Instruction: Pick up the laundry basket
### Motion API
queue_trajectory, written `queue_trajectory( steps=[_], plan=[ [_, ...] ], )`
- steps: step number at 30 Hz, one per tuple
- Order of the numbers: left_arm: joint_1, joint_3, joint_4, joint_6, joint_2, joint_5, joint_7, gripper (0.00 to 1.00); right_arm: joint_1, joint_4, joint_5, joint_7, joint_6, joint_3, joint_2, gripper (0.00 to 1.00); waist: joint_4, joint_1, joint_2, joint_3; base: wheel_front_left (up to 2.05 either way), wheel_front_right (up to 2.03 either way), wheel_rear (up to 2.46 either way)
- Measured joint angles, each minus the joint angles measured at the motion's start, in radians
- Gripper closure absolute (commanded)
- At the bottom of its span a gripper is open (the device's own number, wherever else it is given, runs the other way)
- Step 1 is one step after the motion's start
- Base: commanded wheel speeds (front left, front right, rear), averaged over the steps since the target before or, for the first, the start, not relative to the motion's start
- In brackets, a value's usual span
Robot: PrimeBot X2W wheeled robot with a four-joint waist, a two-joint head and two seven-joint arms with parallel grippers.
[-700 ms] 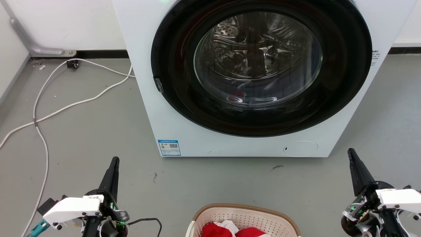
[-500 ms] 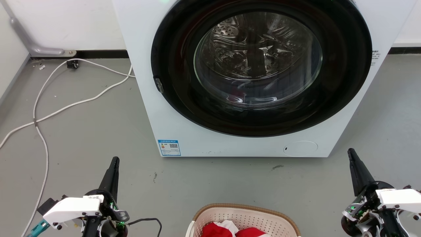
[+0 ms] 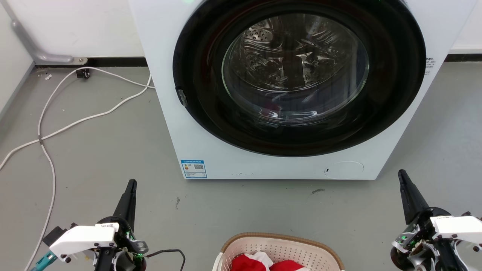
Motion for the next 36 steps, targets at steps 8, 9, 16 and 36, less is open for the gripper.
queue_trajectory(
  steps=[8, 9, 16, 36],
  plan=[
    [0.02, -0.021, 0.013, 0.0, -0.006, -0.005, -0.021, 0.0, 0.023, 0.006, 0.002, -0.014, 0.0, 0.008, 0.001, 0.0, 0.0, 0.0, 0.0, 0.001, 0.0, 0.0, 0.0],
    [0.02, -0.027, 0.012, 0.0, -0.006, -0.006, -0.027, 0.0, 0.023, 0.002, 0.002, -0.019, 0.0, 0.011, 0.001, 0.0, 0.0, 0.0, 0.0, 0.001, 0.0, 0.0, 0.0],
    [0.015, -0.042, -0.023, 0.0, -0.007, 0.031, -0.062, 0.0, 0.023, -0.024, -0.029, -0.06, 0.0, 0.027, 0.001, 0.0, -0.001, 0.0001, 0.0, 0.001, 0.0, 0.0, 0.0],
    [0.012, -0.062, -0.136, 0.0, -0.007, 0.452, -0.144, 0.0, 0.03, -0.125, -0.526, -0.146, 0.0, 0.034, 0.001, 0.0, -0.007, 0.0001, 0.0, 0.0, 0.0, 0.0, 0.0]
  ],
)
